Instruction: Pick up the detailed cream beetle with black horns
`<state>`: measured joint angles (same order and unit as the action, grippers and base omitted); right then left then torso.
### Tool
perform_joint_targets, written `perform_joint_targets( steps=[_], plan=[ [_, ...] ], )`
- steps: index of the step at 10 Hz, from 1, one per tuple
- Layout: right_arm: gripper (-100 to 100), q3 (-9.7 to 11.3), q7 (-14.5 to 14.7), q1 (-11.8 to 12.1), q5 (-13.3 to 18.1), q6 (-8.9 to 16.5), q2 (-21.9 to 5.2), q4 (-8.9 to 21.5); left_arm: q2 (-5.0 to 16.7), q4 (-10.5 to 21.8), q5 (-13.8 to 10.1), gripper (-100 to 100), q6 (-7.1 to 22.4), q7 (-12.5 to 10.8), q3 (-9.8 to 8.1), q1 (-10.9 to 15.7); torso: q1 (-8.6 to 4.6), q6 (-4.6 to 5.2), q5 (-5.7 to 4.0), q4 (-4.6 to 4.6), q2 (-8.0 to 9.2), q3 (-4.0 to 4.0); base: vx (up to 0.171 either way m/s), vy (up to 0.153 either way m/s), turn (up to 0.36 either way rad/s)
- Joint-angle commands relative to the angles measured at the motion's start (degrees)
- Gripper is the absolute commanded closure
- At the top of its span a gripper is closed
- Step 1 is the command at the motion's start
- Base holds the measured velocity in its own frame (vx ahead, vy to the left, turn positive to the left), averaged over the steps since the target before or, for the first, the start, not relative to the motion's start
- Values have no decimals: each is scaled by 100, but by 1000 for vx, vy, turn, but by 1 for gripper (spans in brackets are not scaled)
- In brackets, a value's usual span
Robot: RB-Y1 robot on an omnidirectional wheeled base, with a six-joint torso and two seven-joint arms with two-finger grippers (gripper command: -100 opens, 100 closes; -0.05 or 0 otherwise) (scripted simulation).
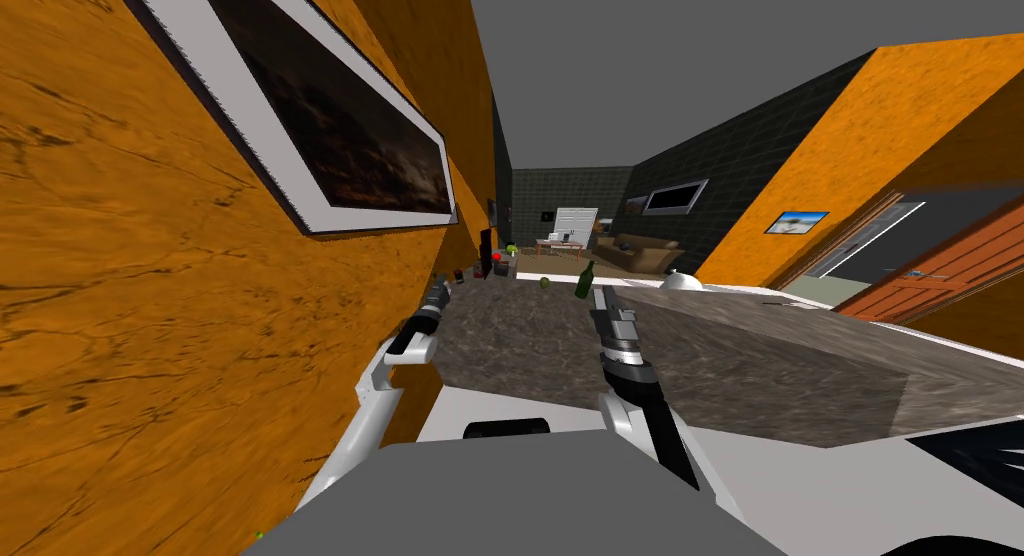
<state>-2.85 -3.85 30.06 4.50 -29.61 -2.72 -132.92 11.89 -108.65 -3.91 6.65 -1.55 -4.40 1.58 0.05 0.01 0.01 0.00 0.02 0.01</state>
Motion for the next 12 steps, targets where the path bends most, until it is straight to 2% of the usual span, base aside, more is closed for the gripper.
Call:
perform_joint_targets(
  steps=[1,2,3,8,9,10,11,12],
  plan=[
    [0,0,0,0,0,0,0,0,51,117,-36,-100,250,-14,-42,144,0,0,0,0,0,0,-17,18,-49],
    [0,0,0,1,0,0,0,0,56,381,-54,-100,433,-8,-107,396,1,-3,0,0,0,0,-19,21,-66],
    [0,0,0,0,0,0,0,0,56,425,-54,-100,578,-8,-107,451,3,-2,1,0,1,1,-15,25,-37],
    [0,0,0,1,0,0,0,0,33,1288,-95,-100,1391,17,-295,1292,2,-4,1,-1,-5,-3,-6,21,-59],
    [0,0,0,1,0,0,0,0,33,1431,-95,-100,1564,17,-295,1389,2,-2,0,-1,-8,-4,4,17,-37],
    [0,0,0,1,0,0,0,0,33,1431,-95,-100,1584,17,-295,1389,1,-4,1,-2,-8,-5,2,7,7],
    [0,0,0,1,0,0,0,0,15,1700,-103,-100,1797,28,-354,1637,-1,-5,0,-2,-7,-4,7,11,-56],
    [0,0,0,1,0,0,0,0,15,1794,-103,-100,1910,28,-354,1703,-1,-2,0,-2,-9,-5,10,13,-44]
  ],
)
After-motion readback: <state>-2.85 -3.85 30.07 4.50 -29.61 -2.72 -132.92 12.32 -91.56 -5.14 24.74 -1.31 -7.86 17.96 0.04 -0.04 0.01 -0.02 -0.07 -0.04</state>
